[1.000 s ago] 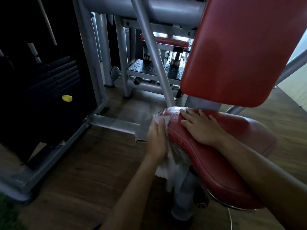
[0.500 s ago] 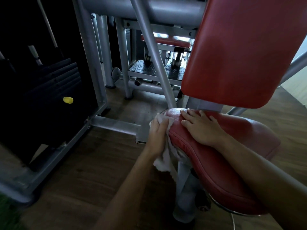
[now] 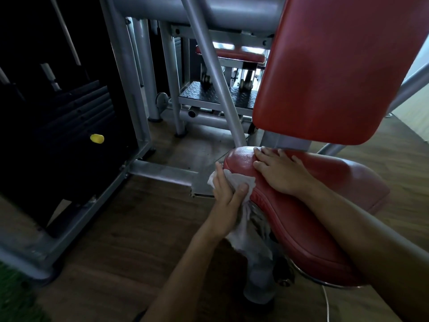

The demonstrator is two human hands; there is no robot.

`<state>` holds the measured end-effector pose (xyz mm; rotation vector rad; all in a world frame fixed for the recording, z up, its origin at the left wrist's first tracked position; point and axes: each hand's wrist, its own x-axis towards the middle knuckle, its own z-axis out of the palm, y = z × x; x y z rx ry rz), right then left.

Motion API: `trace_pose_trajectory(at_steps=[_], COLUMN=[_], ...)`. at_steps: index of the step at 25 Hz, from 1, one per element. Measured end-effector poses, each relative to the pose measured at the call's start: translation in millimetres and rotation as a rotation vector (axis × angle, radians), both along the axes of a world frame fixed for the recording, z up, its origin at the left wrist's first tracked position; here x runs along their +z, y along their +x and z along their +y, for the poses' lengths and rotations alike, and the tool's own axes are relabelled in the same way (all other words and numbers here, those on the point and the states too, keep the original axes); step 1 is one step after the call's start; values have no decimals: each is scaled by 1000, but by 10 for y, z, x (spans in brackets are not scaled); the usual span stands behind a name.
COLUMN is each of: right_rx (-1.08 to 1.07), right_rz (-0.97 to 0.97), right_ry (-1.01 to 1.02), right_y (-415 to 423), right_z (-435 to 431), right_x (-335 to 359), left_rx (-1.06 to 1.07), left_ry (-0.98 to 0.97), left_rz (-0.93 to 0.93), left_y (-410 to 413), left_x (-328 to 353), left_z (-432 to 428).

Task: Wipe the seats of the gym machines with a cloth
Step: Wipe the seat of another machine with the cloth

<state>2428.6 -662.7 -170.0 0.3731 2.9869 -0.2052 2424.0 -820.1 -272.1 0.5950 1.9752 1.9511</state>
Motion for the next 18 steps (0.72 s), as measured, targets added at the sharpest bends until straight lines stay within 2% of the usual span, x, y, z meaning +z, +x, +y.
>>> trace_pose_trajectory(at_steps=[5, 8, 11, 14, 16, 18], right_rx=[-2, -4, 1, 6, 12, 12], right_rz=[-4, -4, -1, -4, 2, 4], right_ry=[2, -2, 3, 3, 3, 1], right_y=[-4, -11, -13, -17, -7, -3], right_z=[-2, 5, 2, 2, 3, 13], right_x=[-3, 3, -4, 11, 7, -4], left_rx=[43, 56, 84, 109, 88, 32], left_ry=[48, 2, -28, -54, -56, -145], left_rz=[-43, 39, 80, 8, 35, 136], left_y=[-138, 87, -176, -499, -315, -17], left_x=[-31, 20, 61, 188, 223, 207], left_z=[-60, -3, -14, -30, -12, -23])
